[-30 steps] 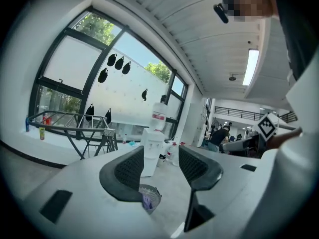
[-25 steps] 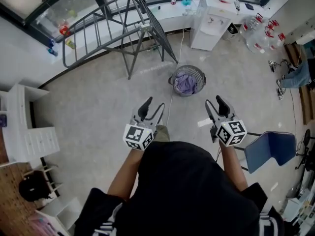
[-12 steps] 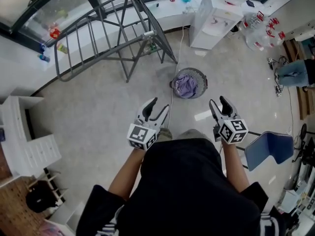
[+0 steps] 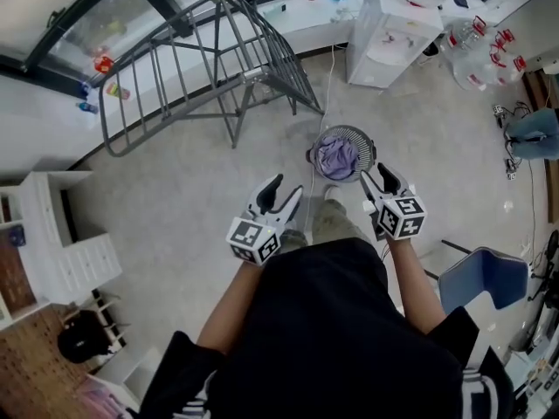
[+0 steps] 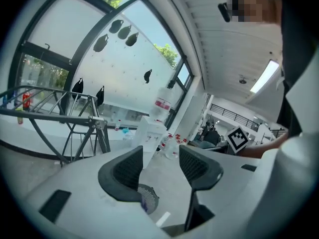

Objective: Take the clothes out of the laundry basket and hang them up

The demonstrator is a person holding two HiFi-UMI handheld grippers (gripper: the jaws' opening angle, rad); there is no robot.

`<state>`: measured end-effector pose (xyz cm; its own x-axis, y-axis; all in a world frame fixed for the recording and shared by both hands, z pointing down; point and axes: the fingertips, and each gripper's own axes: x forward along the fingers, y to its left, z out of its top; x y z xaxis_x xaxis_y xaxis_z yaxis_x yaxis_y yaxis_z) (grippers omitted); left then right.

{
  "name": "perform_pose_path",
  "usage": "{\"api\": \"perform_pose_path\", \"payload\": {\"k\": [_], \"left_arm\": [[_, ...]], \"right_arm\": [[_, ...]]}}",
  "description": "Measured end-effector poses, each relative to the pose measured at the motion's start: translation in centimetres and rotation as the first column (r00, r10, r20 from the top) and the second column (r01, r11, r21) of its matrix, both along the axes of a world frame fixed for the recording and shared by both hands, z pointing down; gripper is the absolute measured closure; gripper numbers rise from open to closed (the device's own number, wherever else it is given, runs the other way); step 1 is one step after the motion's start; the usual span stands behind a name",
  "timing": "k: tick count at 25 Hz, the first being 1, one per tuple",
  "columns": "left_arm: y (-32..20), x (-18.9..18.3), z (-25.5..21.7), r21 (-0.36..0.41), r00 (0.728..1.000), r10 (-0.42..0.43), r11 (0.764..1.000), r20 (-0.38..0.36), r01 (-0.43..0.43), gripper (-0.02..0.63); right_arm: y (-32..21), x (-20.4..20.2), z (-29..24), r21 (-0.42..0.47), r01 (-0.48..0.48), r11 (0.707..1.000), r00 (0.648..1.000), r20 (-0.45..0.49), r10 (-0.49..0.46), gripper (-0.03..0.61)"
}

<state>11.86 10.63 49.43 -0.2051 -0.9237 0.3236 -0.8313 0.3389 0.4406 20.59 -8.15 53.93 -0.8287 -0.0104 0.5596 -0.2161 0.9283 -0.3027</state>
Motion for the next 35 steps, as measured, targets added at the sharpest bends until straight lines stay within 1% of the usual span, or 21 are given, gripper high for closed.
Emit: {"api": "perform_pose_path", "payload": {"k": [4, 8, 10, 13, 15, 16, 19, 23, 27, 29, 31, 33, 35], "left_arm": [[-4.4, -0.2, 0.8, -0.041, 1.000, -0.002, 0.999, 0.023, 0.003, 0.407], [-7.5, -0.8, 3.3, -0.094, 1.000, -0.023, 0.995, -0.006, 0.022, 0.407], [-9.3, -1.3, 4.7, -0.117, 1.000, -0.024, 0.993, -0.016, 0.022, 0.407], [-12.3, -2.2, 7.7, -0.141, 0.999, -0.017, 0.990, -0.046, 0.010, 0.407], [-13.8, -2.5, 9.9, -0.163, 0.999, -0.011, 0.987, -0.043, 0.004, 0.407], [-14.5, -2.5, 11.0, -0.175, 0.999, -0.009, 0.985, -0.038, 0.002, 0.407], [-16.5, -2.6, 14.4, -0.203, 0.999, 0.006, 0.979, -0.054, -0.017, 0.407], [-18.1, -1.8, 18.6, -0.224, 0.996, 0.023, 0.974, -0.086, -0.041, 0.407], [-17.9, -1.4, 23.2, -0.247, 0.986, -0.002, 0.968, -0.165, -0.039, 0.407], [-18.3, -1.7, 25.4, -0.254, 0.985, 0.001, 0.966, -0.172, -0.046, 0.407], [-18.7, -2.3, 27.6, -0.259, 0.987, 0.011, 0.964, -0.162, -0.054, 0.407], [-18.2, -2.3, 29.7, -0.271, 0.986, 0.012, 0.961, -0.166, -0.058, 0.407], [-17.5, -2.0, 31.6, -0.283, 0.982, 0.005, 0.957, -0.189, -0.060, 0.407]], "right_arm": [[-4.3, -2.1, 3.7, -0.026, 0.037, 0.999, 0.999, -0.021, -0.037, 0.385], [-6.1, -3.9, 9.2, -0.133, 0.065, 0.989, 0.995, -0.065, -0.074, 0.385], [-6.8, -4.7, 12.4, -0.160, 0.089, 0.983, 0.989, -0.101, -0.106, 0.385], [-8.0, -6.2, 18.3, -0.147, 0.140, 0.979, 0.973, -0.161, -0.163, 0.385], [-8.2, -6.7, 22.5, -0.151, 0.164, 0.975, 0.962, -0.193, -0.192, 0.385], [-8.4, -6.9, 24.5, -0.153, 0.163, 0.975, 0.960, -0.202, -0.192, 0.385], [-10.0, -7.4, 30.1, -0.138, 0.115, 0.984, 0.961, -0.235, -0.145, 0.385], [-10.9, -6.6, 37.7, -0.165, 0.029, 0.986, 0.950, -0.303, -0.078, 0.386], [-11.3, -5.3, 44.7, -0.140, -0.065, 0.988, 0.938, -0.347, 0.013, 0.387], [-12.1, -5.6, 48.6, -0.144, -0.111, 0.983, 0.932, -0.357, 0.052, 0.387], [-12.8, -6.3, 52.6, -0.154, -0.152, 0.976, 0.927, -0.366, 0.087, 0.387], [-12.5, -6.2, 56.5, -0.139, -0.168, 0.976, 0.917, -0.384, 0.103, 0.387], [-11.6, -5.3, 60.0, -0.121, -0.164, 0.979, 0.905, -0.412, 0.101, 0.387]]}}
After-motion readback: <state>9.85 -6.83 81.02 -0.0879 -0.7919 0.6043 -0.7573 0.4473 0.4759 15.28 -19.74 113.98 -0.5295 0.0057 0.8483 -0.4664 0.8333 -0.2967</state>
